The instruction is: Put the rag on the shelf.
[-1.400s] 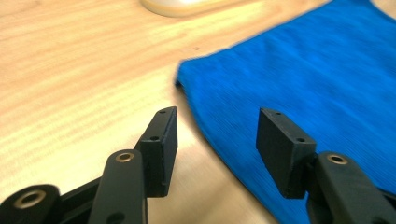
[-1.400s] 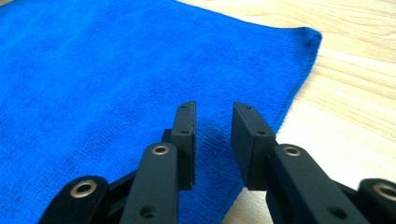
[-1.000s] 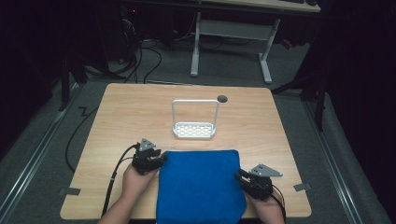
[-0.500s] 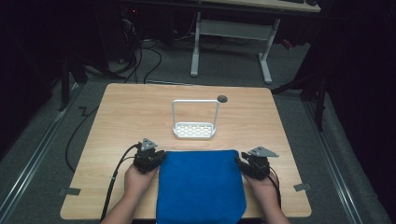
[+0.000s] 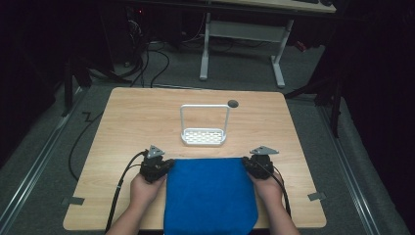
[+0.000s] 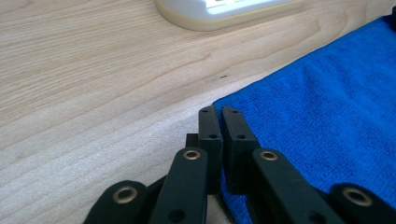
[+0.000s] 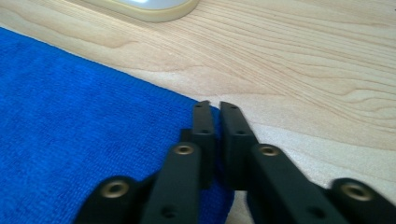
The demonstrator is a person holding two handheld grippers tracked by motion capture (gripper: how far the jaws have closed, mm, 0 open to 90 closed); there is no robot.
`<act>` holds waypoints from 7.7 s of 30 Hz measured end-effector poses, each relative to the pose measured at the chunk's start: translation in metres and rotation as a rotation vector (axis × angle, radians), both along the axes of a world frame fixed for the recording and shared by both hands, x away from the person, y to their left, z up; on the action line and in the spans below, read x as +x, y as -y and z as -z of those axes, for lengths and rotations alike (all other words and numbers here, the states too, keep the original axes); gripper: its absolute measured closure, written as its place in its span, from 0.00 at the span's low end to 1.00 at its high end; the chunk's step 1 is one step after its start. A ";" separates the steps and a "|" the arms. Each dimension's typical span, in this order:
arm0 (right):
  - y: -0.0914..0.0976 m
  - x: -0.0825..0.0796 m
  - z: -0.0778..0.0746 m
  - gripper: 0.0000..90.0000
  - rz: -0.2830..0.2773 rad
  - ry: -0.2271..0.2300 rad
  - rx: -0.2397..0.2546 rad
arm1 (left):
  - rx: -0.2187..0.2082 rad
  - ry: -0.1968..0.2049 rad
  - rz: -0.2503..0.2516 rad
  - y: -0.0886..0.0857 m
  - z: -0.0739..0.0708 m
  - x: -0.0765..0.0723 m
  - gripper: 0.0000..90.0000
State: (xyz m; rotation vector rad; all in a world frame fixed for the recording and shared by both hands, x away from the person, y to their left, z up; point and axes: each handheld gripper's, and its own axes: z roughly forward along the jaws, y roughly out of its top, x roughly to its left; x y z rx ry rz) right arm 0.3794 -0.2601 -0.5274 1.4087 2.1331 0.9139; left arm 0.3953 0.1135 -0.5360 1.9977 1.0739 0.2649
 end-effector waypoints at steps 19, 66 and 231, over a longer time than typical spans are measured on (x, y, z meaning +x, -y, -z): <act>-0.008 -0.067 -0.045 0.98 -0.083 0.280 0.137 | -0.164 0.294 -0.019 -0.023 -0.046 -0.053 0.98; -0.020 -0.044 -0.173 0.98 -0.072 0.699 0.302 | -0.395 0.684 -0.064 -0.033 -0.162 -0.029 0.98; 0.003 0.090 -0.096 0.74 0.066 0.409 0.076 | -0.036 0.297 -0.206 -0.030 -0.081 0.104 0.62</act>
